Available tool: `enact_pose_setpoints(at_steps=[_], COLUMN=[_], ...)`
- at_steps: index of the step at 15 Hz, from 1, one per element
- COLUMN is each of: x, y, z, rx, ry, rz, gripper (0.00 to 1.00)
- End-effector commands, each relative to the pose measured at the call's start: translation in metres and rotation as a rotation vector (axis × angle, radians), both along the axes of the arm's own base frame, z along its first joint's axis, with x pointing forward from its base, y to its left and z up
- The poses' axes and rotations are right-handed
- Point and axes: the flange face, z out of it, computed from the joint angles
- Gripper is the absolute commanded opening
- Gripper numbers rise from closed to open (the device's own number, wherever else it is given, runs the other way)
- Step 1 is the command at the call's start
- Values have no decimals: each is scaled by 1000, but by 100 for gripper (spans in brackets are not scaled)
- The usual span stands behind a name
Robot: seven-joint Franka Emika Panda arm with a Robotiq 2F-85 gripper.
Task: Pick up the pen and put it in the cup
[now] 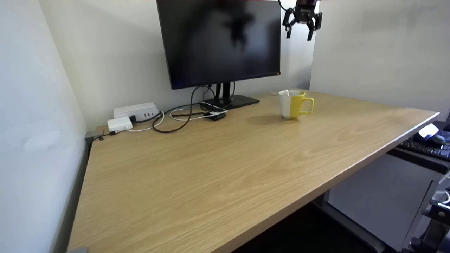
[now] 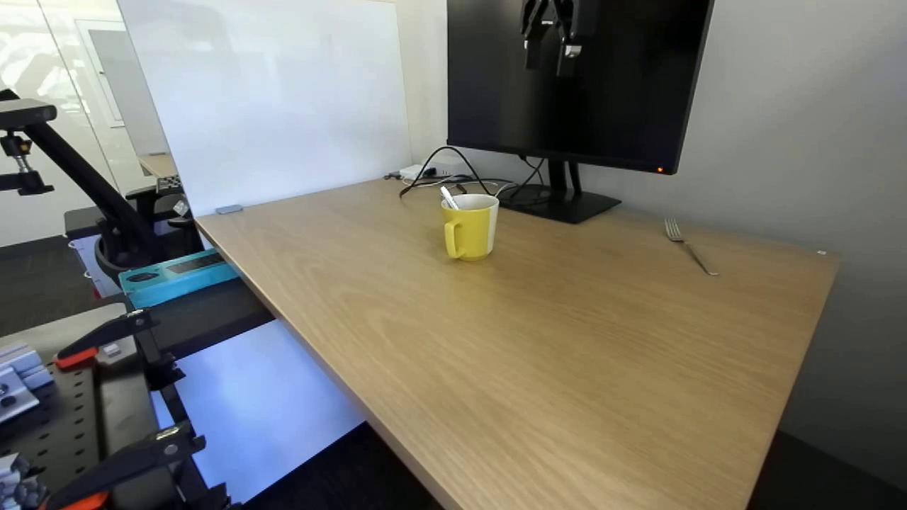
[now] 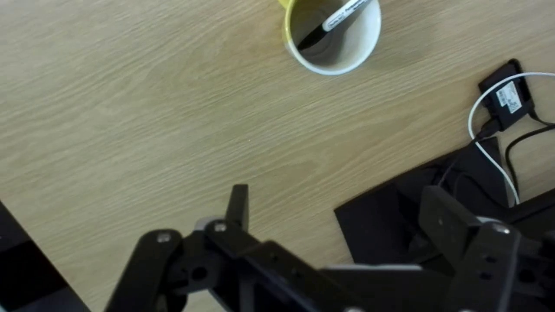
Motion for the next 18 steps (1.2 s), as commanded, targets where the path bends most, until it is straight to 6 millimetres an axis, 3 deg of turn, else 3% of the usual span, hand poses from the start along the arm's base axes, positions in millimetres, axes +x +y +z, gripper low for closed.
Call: enact_pose_setpoints(at_steps=[1,6,10,14,18], x=[-25,-57,-100,-165,-252], y=[7,16,14,5,-7], z=[3,-3,-17,-43,-77], rx=[-97,-197,-223,-195,-138], ry=[-47,-93,-100,-71,-13], rz=[116,212,233,239,236], gripper=[100,100,100,100,100])
